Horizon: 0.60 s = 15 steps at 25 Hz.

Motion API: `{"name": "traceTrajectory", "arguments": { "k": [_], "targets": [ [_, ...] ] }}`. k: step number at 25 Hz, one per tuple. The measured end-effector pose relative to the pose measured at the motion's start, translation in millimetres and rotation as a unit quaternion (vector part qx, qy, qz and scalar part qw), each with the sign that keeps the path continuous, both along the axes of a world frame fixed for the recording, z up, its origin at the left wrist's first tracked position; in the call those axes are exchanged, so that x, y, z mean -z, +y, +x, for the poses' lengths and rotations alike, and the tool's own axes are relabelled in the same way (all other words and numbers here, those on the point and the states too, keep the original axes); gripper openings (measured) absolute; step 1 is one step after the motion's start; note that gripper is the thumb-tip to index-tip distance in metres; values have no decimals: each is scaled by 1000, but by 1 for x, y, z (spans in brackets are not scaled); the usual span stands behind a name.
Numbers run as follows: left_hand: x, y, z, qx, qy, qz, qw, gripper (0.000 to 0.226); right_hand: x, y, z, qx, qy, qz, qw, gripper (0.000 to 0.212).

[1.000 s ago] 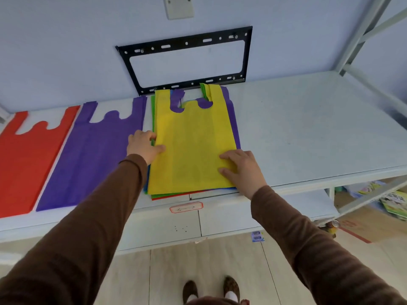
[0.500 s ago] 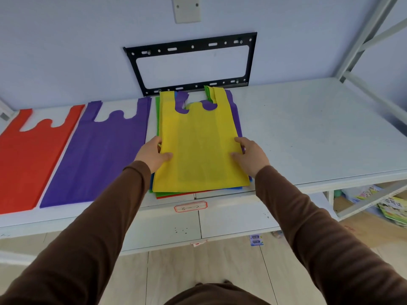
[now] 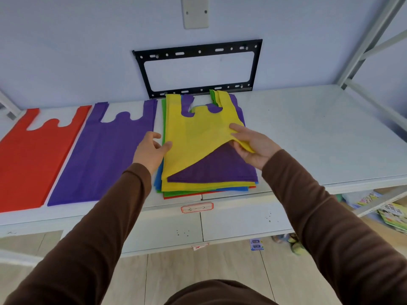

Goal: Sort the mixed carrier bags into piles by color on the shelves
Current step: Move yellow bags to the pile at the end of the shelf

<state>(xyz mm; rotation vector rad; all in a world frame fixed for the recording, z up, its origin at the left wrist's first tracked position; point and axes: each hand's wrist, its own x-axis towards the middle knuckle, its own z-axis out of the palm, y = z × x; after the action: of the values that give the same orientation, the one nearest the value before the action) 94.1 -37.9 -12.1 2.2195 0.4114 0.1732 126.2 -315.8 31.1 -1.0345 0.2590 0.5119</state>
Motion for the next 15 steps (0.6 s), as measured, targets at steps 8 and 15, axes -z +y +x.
{"name": "traceTrajectory", "arguments": {
  "k": [8,15],
  "targets": [
    [-8,-36,-2,69,163,-382,907,63,3,-59,-12,-40,12,-21,999,44],
    [-6,-50,33,160,163,-303,925,69,39,-97,-32,-118,-81,-270,952,52]
  ]
}}
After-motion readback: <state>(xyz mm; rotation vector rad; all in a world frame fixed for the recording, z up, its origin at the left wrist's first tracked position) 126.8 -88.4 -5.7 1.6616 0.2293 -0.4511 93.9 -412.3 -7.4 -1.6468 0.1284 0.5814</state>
